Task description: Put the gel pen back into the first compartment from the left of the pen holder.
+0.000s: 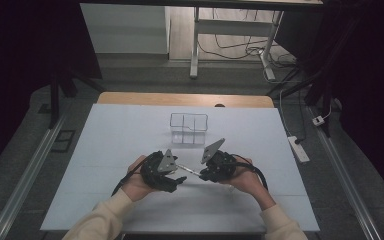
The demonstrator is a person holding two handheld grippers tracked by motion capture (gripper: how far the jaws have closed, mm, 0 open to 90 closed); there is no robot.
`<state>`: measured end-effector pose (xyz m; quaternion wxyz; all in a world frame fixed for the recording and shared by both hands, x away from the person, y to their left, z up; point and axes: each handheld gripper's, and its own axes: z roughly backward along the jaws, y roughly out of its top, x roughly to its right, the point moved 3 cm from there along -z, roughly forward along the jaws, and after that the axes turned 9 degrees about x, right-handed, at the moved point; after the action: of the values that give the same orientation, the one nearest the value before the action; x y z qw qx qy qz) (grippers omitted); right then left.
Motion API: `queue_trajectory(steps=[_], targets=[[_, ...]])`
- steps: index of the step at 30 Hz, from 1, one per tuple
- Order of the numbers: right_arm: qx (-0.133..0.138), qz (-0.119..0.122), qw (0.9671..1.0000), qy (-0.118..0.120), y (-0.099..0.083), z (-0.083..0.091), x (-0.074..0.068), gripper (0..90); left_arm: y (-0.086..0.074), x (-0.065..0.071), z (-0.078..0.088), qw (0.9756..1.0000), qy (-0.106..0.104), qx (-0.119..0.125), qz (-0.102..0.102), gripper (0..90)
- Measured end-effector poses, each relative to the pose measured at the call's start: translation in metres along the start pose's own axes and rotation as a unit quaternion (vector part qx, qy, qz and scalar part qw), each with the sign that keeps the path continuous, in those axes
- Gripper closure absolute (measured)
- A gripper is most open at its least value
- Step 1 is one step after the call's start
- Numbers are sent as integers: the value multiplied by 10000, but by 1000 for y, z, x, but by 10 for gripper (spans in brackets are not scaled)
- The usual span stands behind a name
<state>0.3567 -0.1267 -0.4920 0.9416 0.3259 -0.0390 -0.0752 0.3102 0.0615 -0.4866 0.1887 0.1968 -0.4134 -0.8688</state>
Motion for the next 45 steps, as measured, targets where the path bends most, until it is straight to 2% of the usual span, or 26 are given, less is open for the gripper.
queue_trajectory(steps=[5,10,14,17,20,21,25,29,32,33,35,36,37,39,40,42,43,45], targets=[[-50,3,10000,31,1,-2,-1,785,3,0,-7,9998,-23,-99,-167,314],[-36,-6,9999,103,2,-4,-1,785,4,4,-16,9988,-47,-264,-419,344],[-17,-27,9998,171,3,-4,-1,785,4,8,-21,9968,-107,-413,-680,389],[-18,-47,9998,218,3,-4,-1,785,4,10,-24,9949,-51,-540,-846,424],[-11,-98,9995,289,3,-3,-2,785,3,11,-26,9940,-47,-587,-923,461],[-6,-181,9993,321,3,-2,-2,785,3,10,-26,9931,-39,-642,-979,471],[148,-193,9988,437,4,-3,-1,786,2,11,-27,9909,33,-712,-1139,521],[214,-237,9982,498,5,-1,-1,785,0,10,-28,9887,-22,-794,-1269,592],[289,-228,9980,504,5,2,-1,785,-2,10,-27,9885,-139,-801,-1275,649],[315,-254,9979,505,6,3,-1,782,-2,9,-26,9874,-188,-841,-1324,664],[418,-267,9978,441,6,5,-1,771,-3,9,-25,9887,-282,-788,-1247,697],[467,-237,9978,409,7,6,-1,761,-3,8,-24,9871,-351,-833,-1320,716],[518,-239,9978,344,7,7,0,747,-3,10,-25,9881,-413,-778,-1258,740],[632,-245,9974,258,8,9,1,727,-3,11,-25,9875,-508,-774,-1278,774],[653,-254,9973,242,8,9,2,722,-3,11,-24,9862,-528,-823,-1334,782],[697,-255,9971,193,8,10,2,713,-3,10,-24,9871,-533,-797,-1286,786],[733,-220,9969,156,8,10,2,708,-3,11,-24,9887,-546,-743,-1180,788],[821,-196,9964,64,9,11,2,696,-3,9,-22,9898,-529,-693,-1128,789]])
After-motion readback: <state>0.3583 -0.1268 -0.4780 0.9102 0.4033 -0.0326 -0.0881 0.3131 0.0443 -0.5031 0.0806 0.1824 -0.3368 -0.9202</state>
